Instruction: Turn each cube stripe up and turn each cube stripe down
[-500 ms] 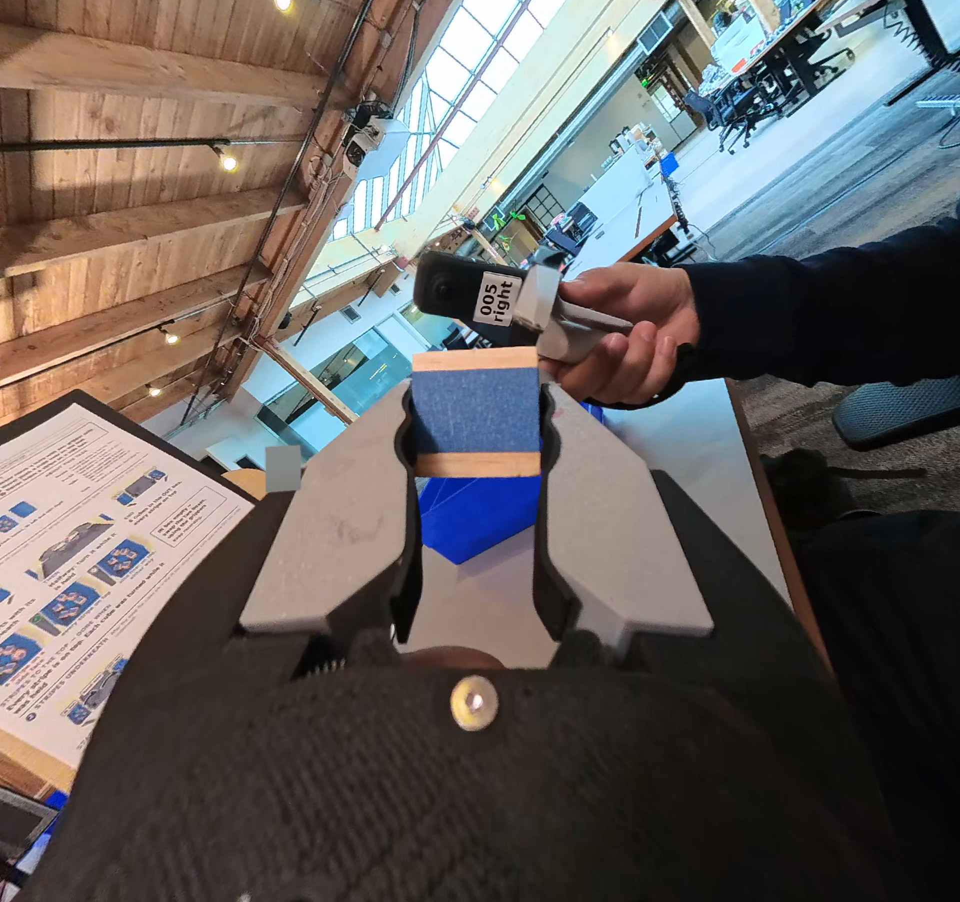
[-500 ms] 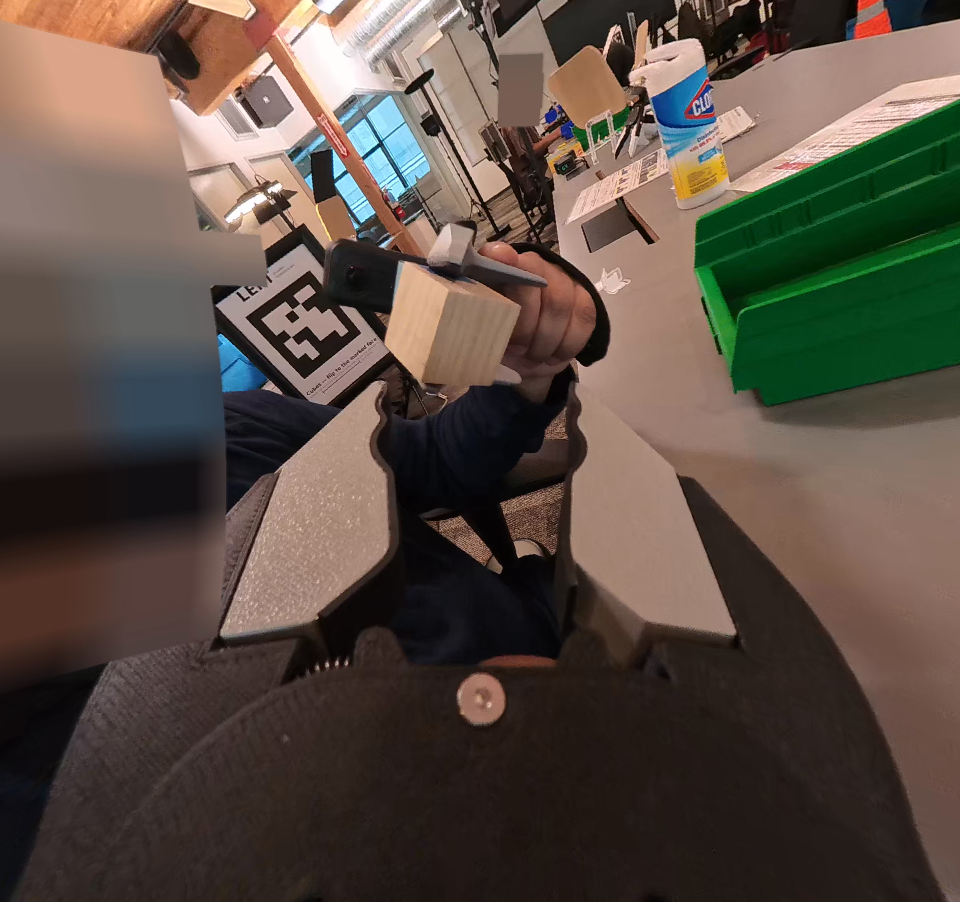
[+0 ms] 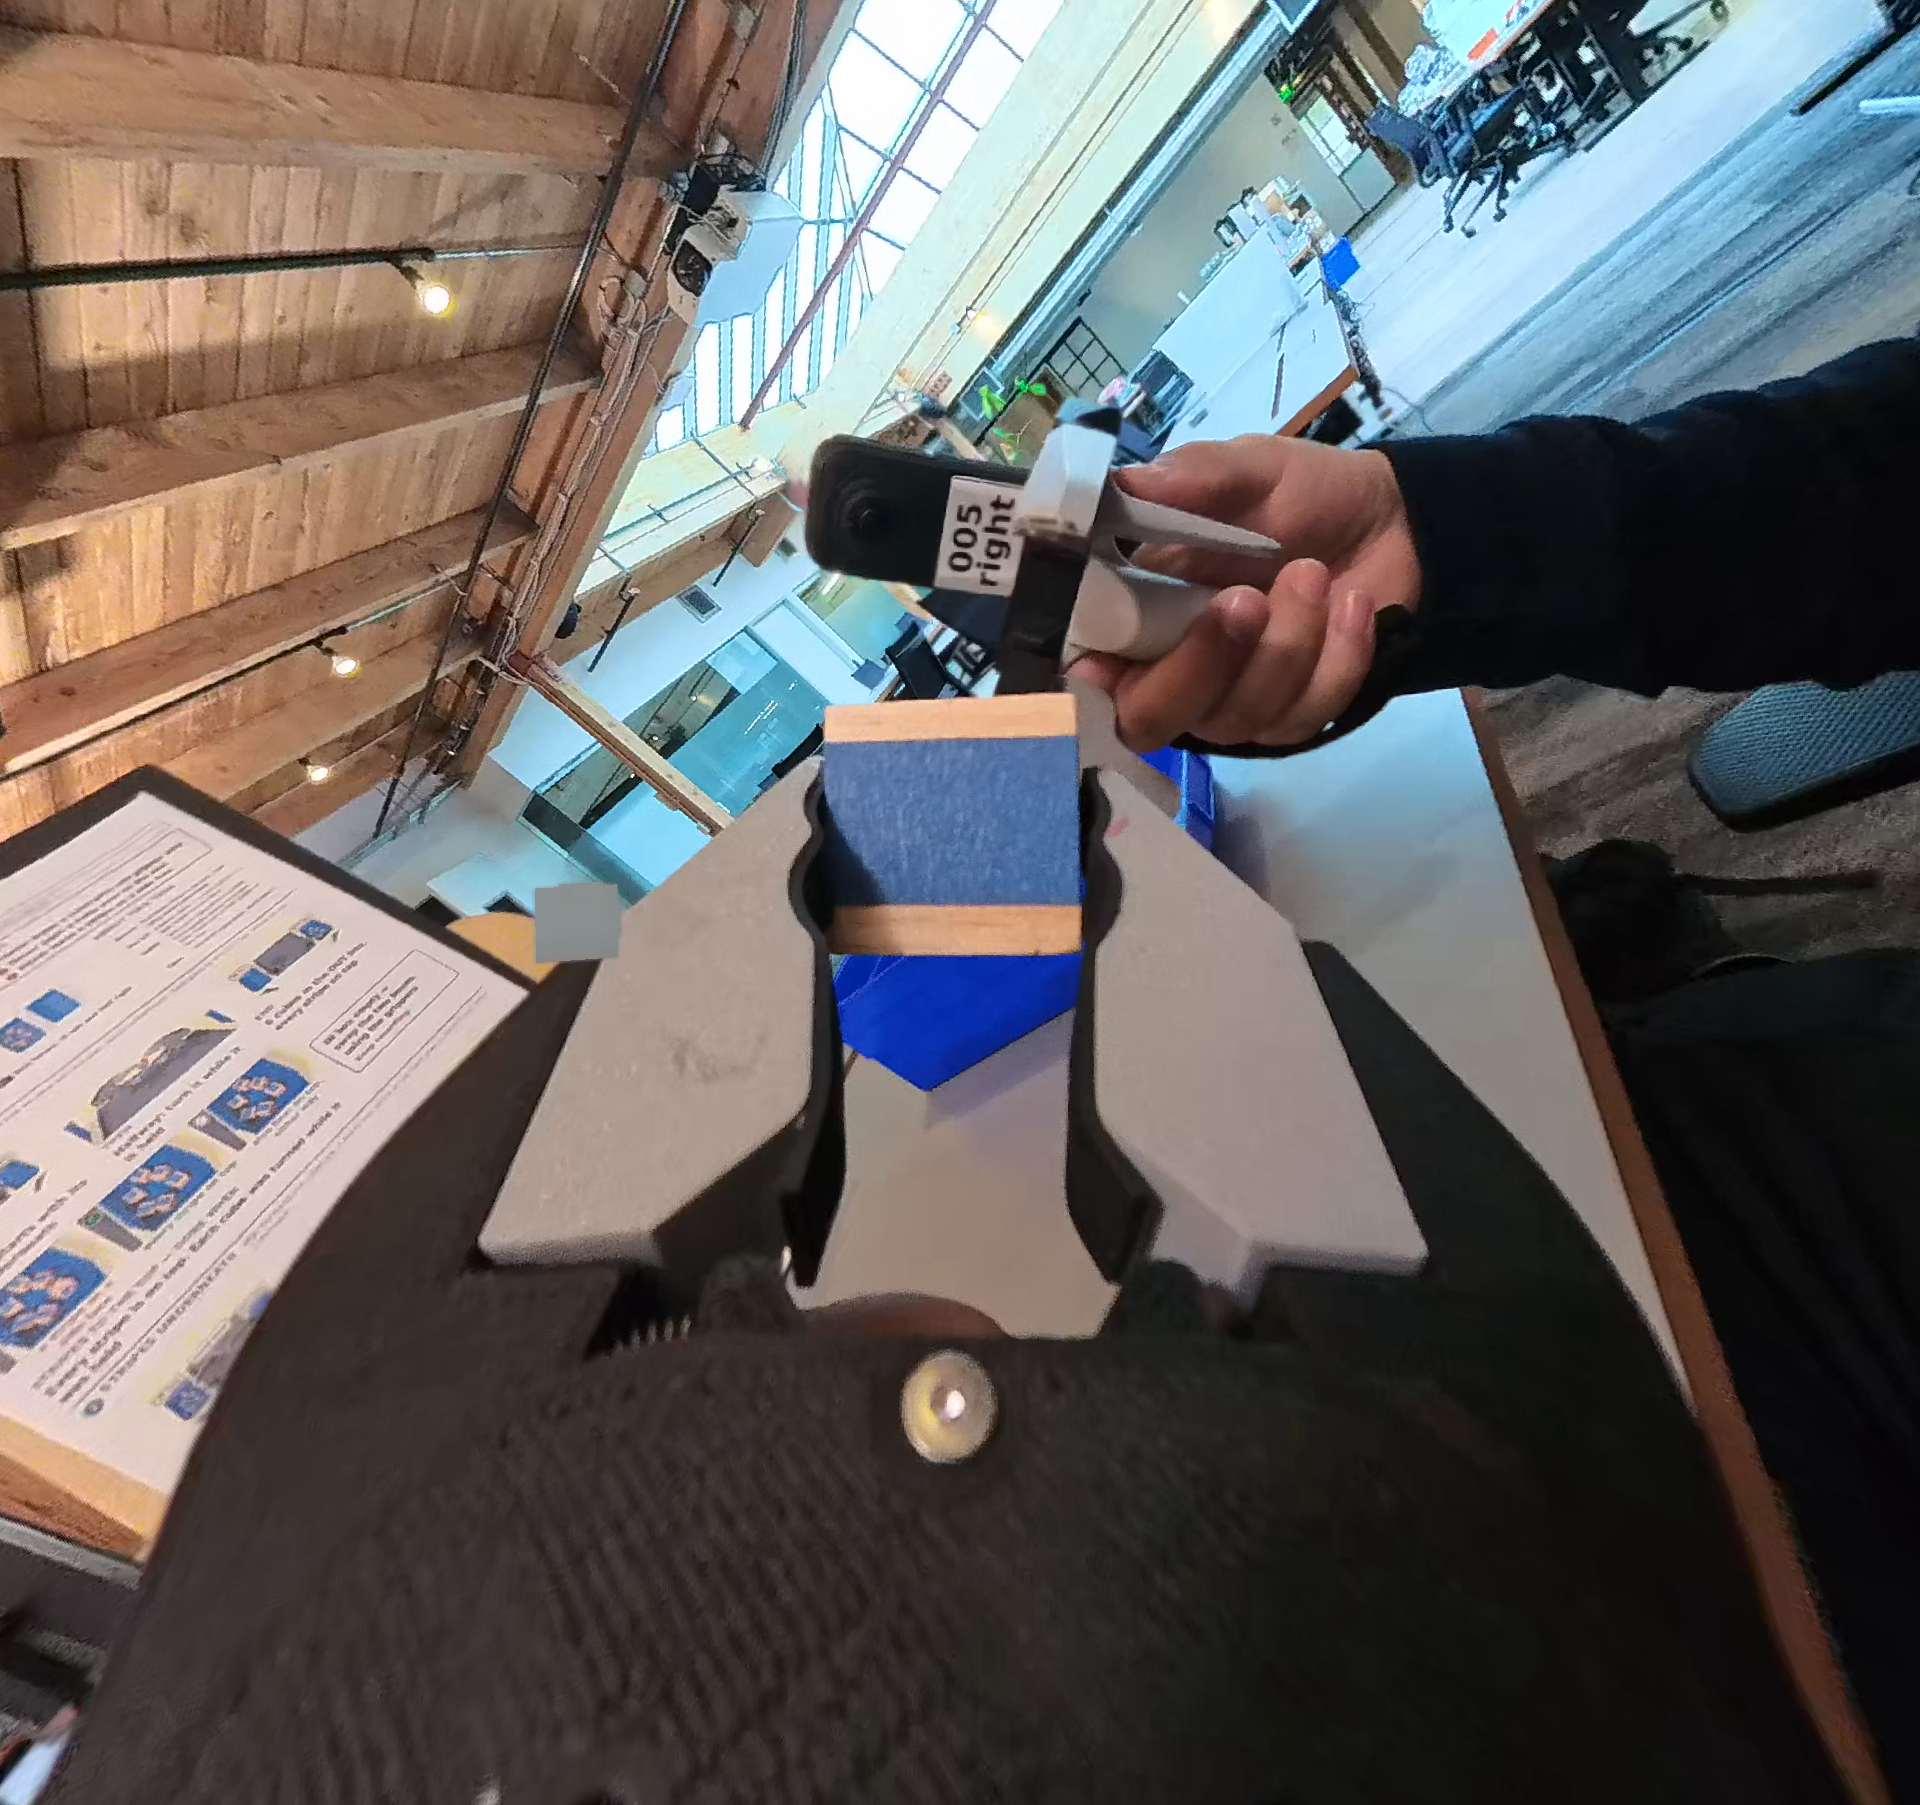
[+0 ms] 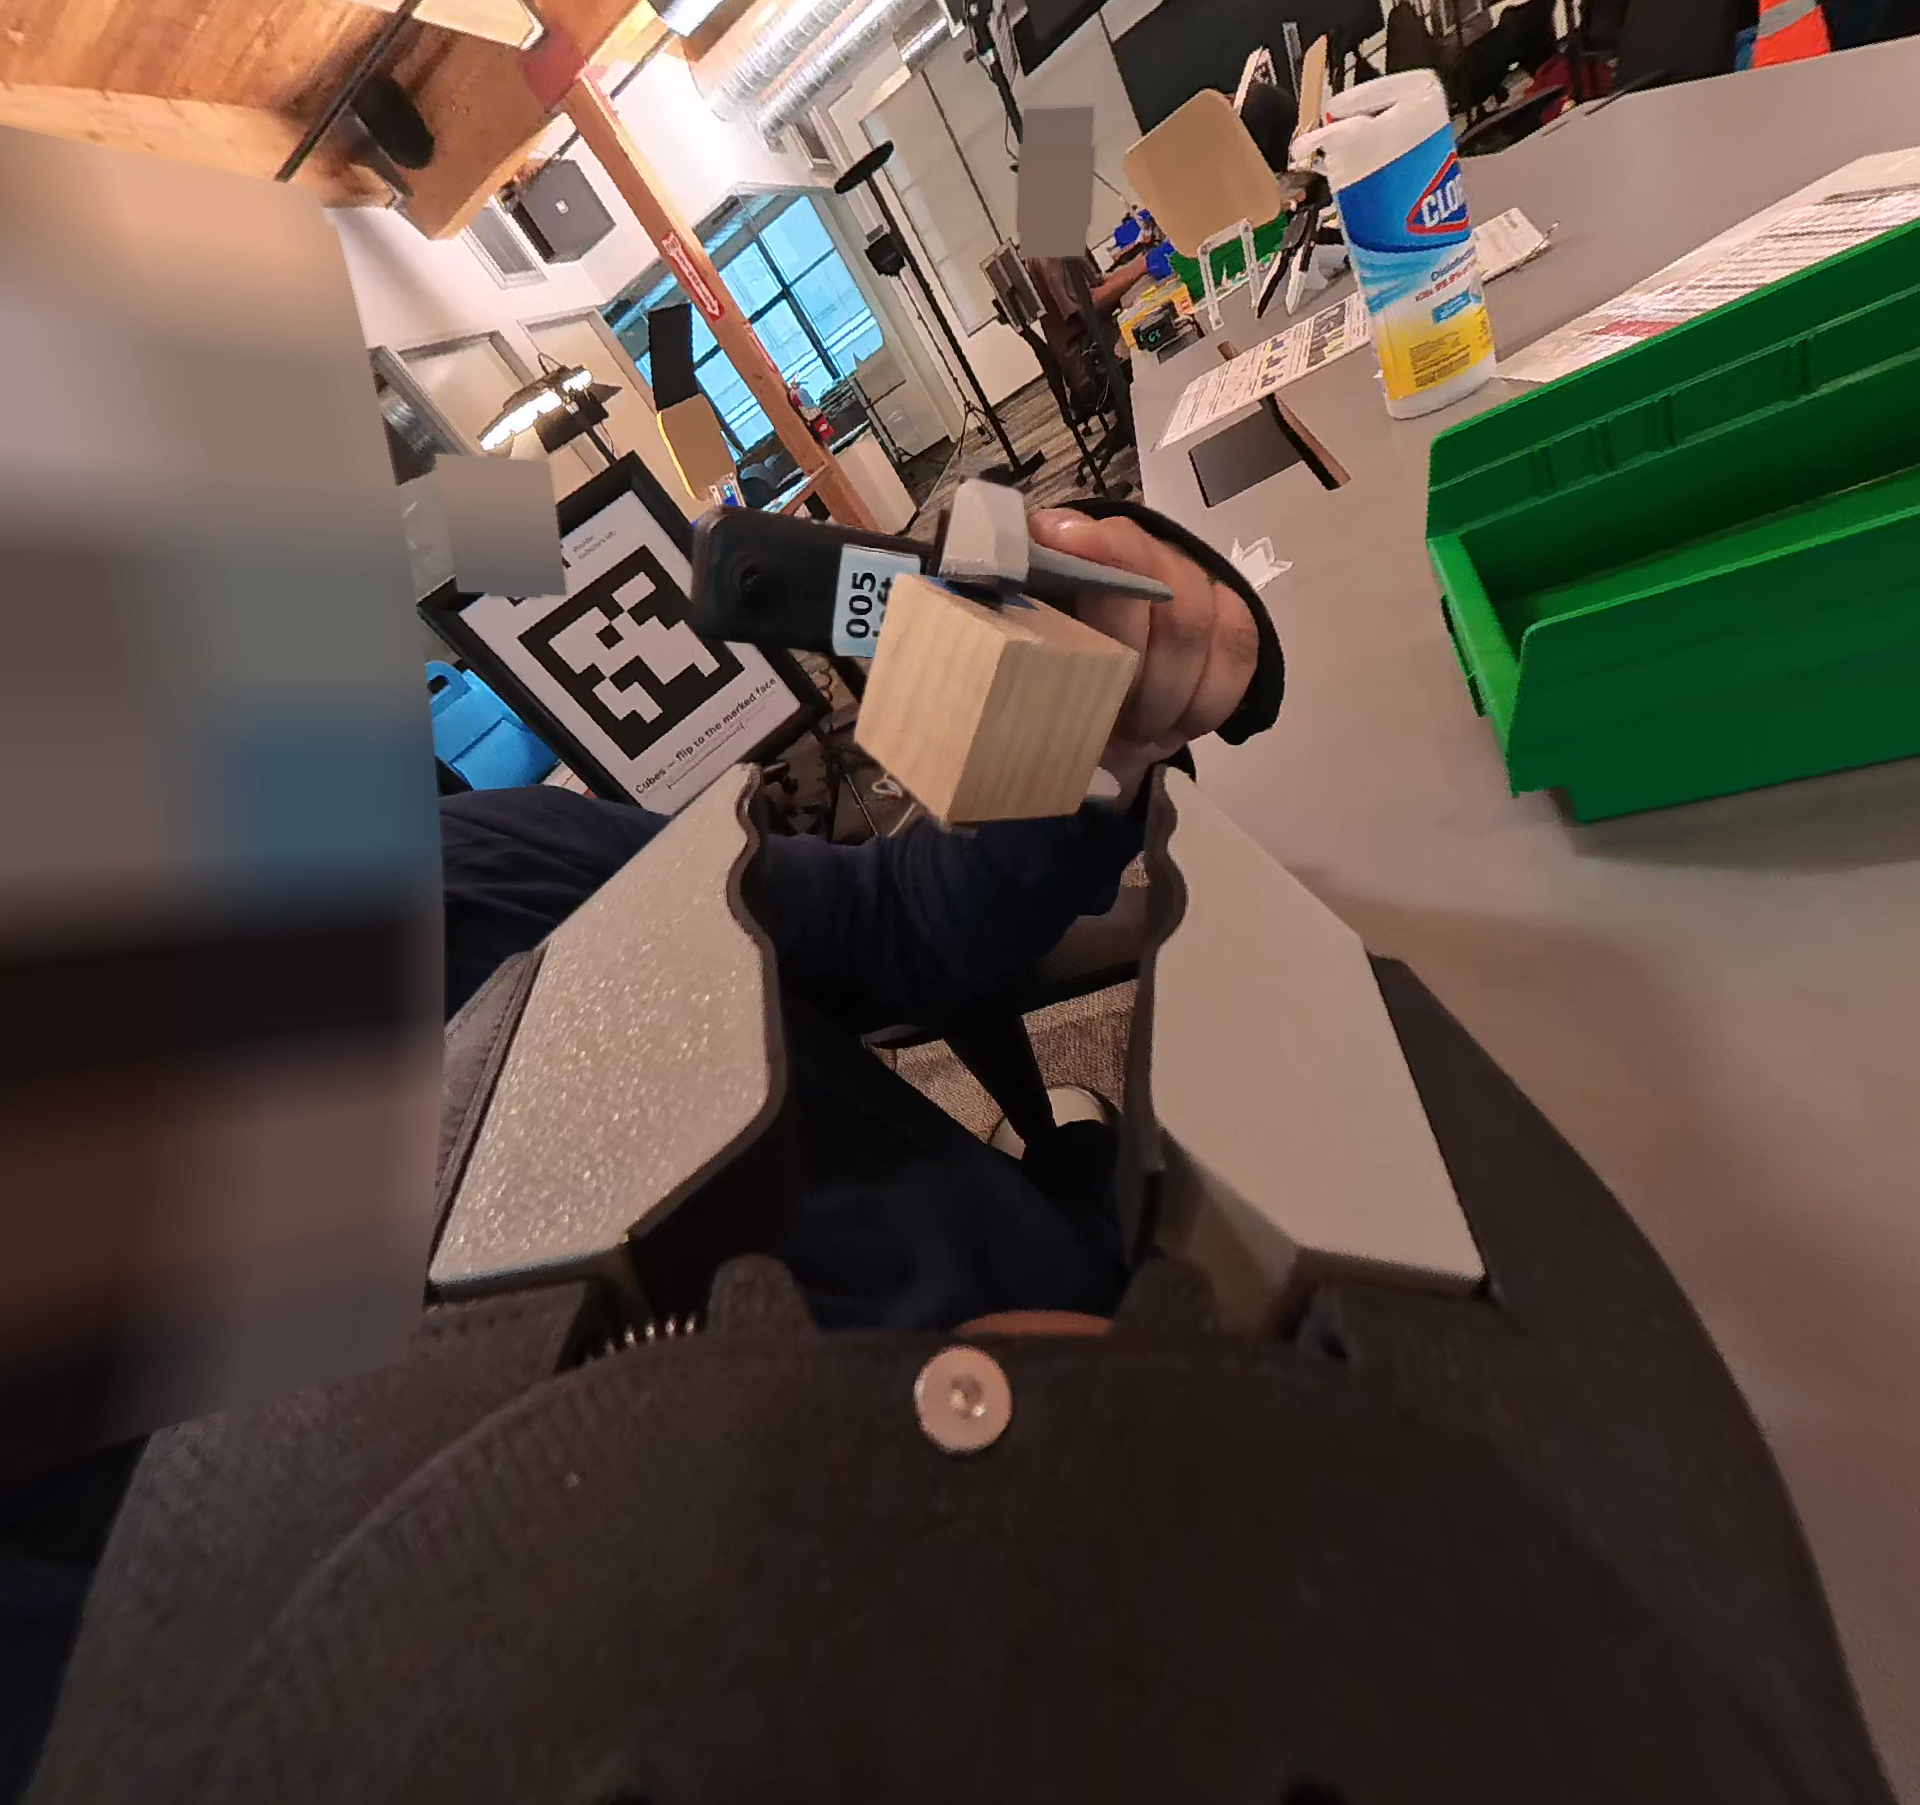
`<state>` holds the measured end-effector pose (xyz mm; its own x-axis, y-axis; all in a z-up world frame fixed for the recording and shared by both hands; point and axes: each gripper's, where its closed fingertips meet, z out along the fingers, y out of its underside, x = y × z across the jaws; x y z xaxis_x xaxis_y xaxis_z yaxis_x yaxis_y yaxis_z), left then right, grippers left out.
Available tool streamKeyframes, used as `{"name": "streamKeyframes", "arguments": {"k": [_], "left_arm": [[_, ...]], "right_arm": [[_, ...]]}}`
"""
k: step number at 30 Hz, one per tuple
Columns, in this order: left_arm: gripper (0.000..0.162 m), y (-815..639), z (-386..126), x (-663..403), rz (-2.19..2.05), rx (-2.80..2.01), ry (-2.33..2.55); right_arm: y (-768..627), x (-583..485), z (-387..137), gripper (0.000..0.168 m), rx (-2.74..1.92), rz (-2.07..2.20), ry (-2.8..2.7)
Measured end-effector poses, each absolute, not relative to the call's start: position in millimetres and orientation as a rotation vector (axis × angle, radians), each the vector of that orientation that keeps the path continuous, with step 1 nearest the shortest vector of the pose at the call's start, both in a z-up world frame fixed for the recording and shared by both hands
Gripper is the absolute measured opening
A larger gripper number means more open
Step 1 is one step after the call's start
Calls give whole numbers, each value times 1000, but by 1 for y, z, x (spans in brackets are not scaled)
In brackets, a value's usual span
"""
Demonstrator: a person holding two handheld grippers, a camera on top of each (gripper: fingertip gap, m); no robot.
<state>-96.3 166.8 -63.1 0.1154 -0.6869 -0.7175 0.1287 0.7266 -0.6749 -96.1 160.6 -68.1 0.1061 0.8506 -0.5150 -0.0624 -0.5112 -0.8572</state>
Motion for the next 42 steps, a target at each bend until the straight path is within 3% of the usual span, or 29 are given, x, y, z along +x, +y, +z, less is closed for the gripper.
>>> {"name": "streamKeyframes", "arguments": {"k": [15, 17, 23, 30, 33, 37, 42], "left_arm": [[45, 151, -67, -91, -703, -475, 1358], [45, 150, -71, -87, -680, -472, 1372], [44, 160, -74, -85, -643, -505, 1359], [53, 193, -73, -89, -526, -637, 1256], [55, 214, -63, -102, -531, -739, 1194], [42, 239, -51, -117, -571, -842, 1083], [36, 253, -53, -119, -559, -896, 1053]], "right_arm": [[166, -112, -83, 72, -1633, 1698, -757], [158, -117, -80, 57, -1590, 1789, -787], [165, -117, -81, 46, -1578, 1737, -777], [195, -78, -75, 44, -1623, 1389, -684], [232, -1, -69, 44, -1661, 971, -514], [263, 143, -97, 44, -1868, 284, -248], [255, 222, -142, 44, -2113, -67, -196]]}}
